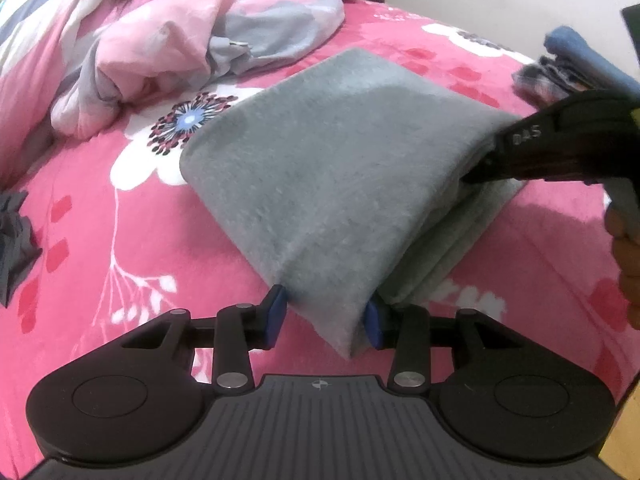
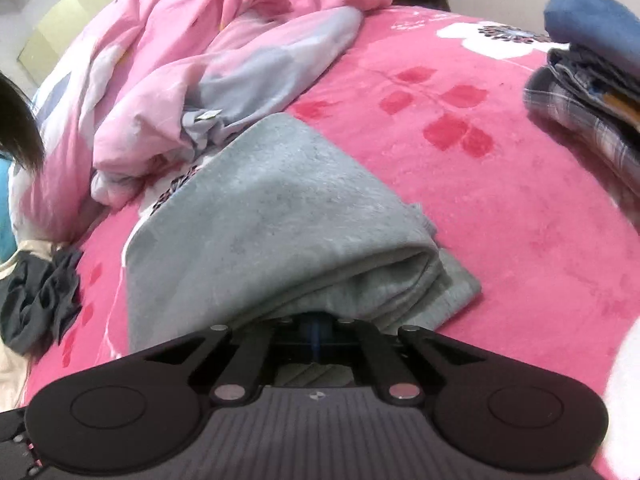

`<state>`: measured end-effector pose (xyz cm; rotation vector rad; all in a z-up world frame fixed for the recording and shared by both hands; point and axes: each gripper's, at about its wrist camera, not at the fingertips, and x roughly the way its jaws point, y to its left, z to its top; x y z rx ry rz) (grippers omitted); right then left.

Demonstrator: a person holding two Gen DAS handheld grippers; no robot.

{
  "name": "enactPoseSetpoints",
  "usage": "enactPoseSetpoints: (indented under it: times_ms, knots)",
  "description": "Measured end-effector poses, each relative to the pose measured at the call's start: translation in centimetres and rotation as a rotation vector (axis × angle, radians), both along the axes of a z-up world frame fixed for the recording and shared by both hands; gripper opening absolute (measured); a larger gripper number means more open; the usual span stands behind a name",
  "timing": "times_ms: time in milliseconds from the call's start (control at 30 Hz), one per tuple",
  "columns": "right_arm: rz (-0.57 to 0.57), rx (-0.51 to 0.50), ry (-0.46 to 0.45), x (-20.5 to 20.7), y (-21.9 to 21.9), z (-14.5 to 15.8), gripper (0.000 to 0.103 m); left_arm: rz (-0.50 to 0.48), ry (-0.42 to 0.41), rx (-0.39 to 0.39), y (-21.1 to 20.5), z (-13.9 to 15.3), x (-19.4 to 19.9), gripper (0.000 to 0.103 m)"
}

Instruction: Fold clothes

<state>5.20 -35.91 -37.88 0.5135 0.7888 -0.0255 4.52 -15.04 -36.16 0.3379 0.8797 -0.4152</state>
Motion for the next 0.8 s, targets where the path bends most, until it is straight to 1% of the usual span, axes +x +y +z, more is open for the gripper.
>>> enactPoseSetpoints:
  times_ms: [100,133,200,300,367,400,467,533,567,600,667,700,733,800]
  knots:
    - [0.038,-0.117,-0.025,-0.3,1.3,0.1,0.0,-0.011,0.005,0.01,0.2,-0.3,-0.3,0.041]
    - [0.044,-0.132,-0.027,-0.5,1.3,0.1,0.0,-0.016,0.007,0.013,0.3,-0.4,-0.4,0.041]
    - [0.023,-0.054,-0.026,-0.8,-0.3,0.5,0.0,-0.026,0.007,0.018,0.4,-0.5,-0.5,0.041]
    - [0.081,0.069,-0.038,-0.4,-1.8,1.3,0.0,-0.034,0.007,0.023,0.5,-0.7,-0.7,0.041]
    - [0.108,0.123,-0.059,0.3,-2.3,1.6,0.0,-0.034,0.009,0.022,0.6,-0.9,-0.7,0.041]
    - [0.086,0.145,-0.064,0.6,-2.7,1.3,0.0,-0.033,0.01,0.024,0.5,-1.0,-0.8,0.041]
    - [-0.043,0.233,-0.057,0.5,-4.7,0.1,0.0,-0.033,0.016,0.031,0.5,-1.2,-0.8,0.041]
    - [-0.252,0.382,-0.042,-1.0,-7.7,-1.8,0.0,-0.025,0.027,0.037,0.6,-1.6,-0.8,0.041]
    - [-0.351,0.419,-0.032,-1.7,-9.1,-2.4,0.0,-0.023,0.03,0.036,0.7,-1.7,-0.7,0.041]
    - [-0.411,0.461,-0.035,-2.5,-10.2,-3.0,0.0,-0.025,0.029,0.037,0.7,-1.7,-0.7,0.041]
    - [-0.485,0.531,-0.038,-3.8,-11.6,-3.5,0.0,-0.039,0.019,0.046,0.6,-1.7,-0.8,0.04]
    - [-0.5,0.552,-0.037,-4.3,-12.1,-3.5,0.0,-0.044,0.017,0.045,0.6,-1.6,-0.9,0.04]
    - [-0.47,0.541,-0.03,-4.5,-12.2,-2.9,0.0,-0.045,0.02,0.039,0.7,-1.6,-0.8,0.04]
    - [-0.365,0.494,-0.004,-4.7,-11.6,-1.4,0.0,-0.048,0.028,0.025,1.0,-1.3,-0.7,0.04]
